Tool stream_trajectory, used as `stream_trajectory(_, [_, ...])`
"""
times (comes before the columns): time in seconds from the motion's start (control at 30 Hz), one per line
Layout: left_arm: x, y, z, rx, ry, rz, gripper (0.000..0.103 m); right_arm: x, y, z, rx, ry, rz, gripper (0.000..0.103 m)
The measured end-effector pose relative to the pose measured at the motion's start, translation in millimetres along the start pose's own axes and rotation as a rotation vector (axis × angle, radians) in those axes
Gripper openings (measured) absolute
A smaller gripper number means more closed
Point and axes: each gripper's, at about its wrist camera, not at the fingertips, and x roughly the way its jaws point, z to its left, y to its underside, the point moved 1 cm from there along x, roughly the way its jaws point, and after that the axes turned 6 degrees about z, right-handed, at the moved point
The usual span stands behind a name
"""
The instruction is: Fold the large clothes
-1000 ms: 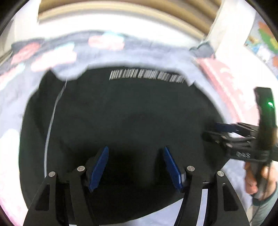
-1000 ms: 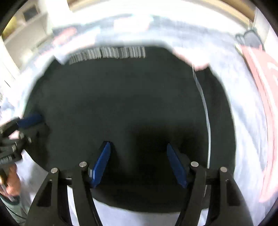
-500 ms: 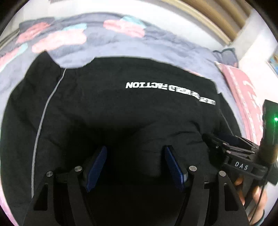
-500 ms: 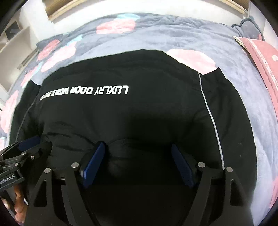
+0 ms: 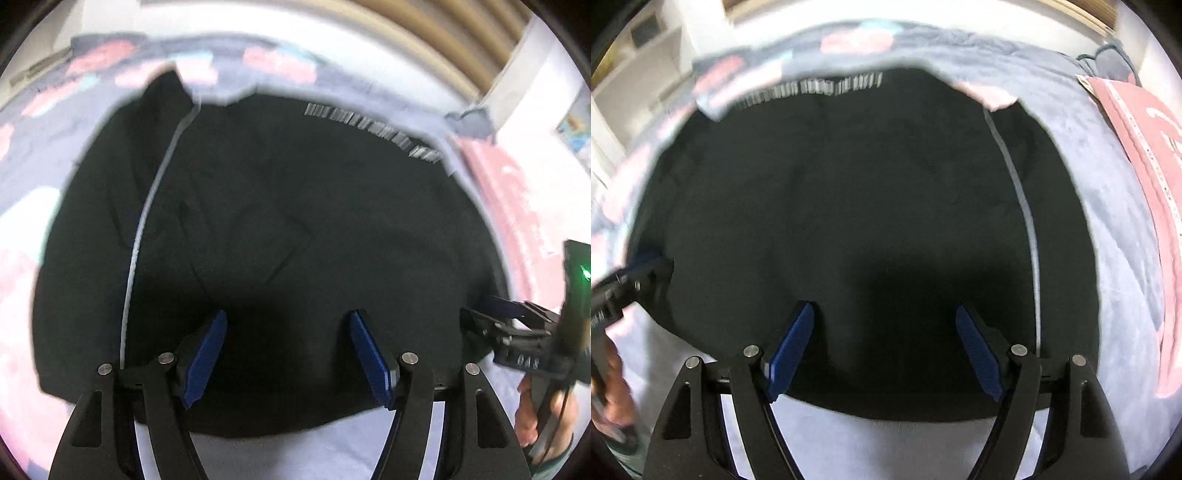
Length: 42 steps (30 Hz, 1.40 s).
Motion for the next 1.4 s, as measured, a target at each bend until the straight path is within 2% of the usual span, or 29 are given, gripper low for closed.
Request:
stream_trajectory(0.1, [-3.3, -12.9, -8.7, 0.047, -0.033, -0.003, 0.071, 0.9, 3.5, 0.8, 0.002, 0.007, -0.004, 0.083])
stream_trajectory(0.2, [-27.4, -11.9, -4.7, 0.077, -0.009, -0.044, 0.071, -16.2, 7.0, -7.6, 0.024, -0.052, -0.020, 0.083])
stream_trajectory(0.33, [-65.9, -20.3, 23.4, 0.076, -0.009, -0.112, 0.071, -46.8, 12.3, -30.2, 0.044, -0.028, -0.078, 0.083])
stream_trajectory(0.5, [-108.9, -32.9, 72.7, 0.010, 0.004, -0.171, 0.071, -77.1, 13.5, -69.1, 0.066, 0.028, -0.135, 0.085])
stream_trajectory(0.6, [-112.8, -50.9, 97.8, -0.005, 0.008, -0.194, 0.077, -79.4, 0.4, -96.1, 0.099, 0.051, -0.143, 0.089])
stream_trajectory(0.67, [-106.1, -64.3, 113.8, -0.031, 0.040, -0.171, 0.078, -73.5, -9.9, -115.1, 0.125, 0.021, -0.138, 0.089])
stream_trajectory(0.8, [-72.4, -86.4, 143.4, -0.135, 0.127, -0.072, 0.077, -61.9, -24.6, -149.1, 0.184, -0.054, -0.113, 0.089])
stream_trajectory(1.07, [-26.6, -81.4, 158.9, -0.171, 0.202, 0.005, 0.078, -16.0, -30.9, -185.1, 0.272, -0.158, -0.051, 0.089])
stream_trajectory(1.13, [-13.9, -81.5, 165.0, -0.197, 0.225, 0.036, 0.077, -2.4, -27.6, -193.7, 0.287, -0.215, -0.023, 0.089])
stream_trajectory(1.3, [20.7, -80.5, 171.7, -0.241, 0.356, 0.139, 0.078, 33.9, -21.9, -201.0, 0.302, -0.462, 0.059, 0.091])
stream_trajectory(1.4, [37.4, -80.1, 172.8, -0.265, 0.396, 0.167, 0.079, 46.1, -23.2, -200.5, 0.306, -0.525, 0.068, 0.095])
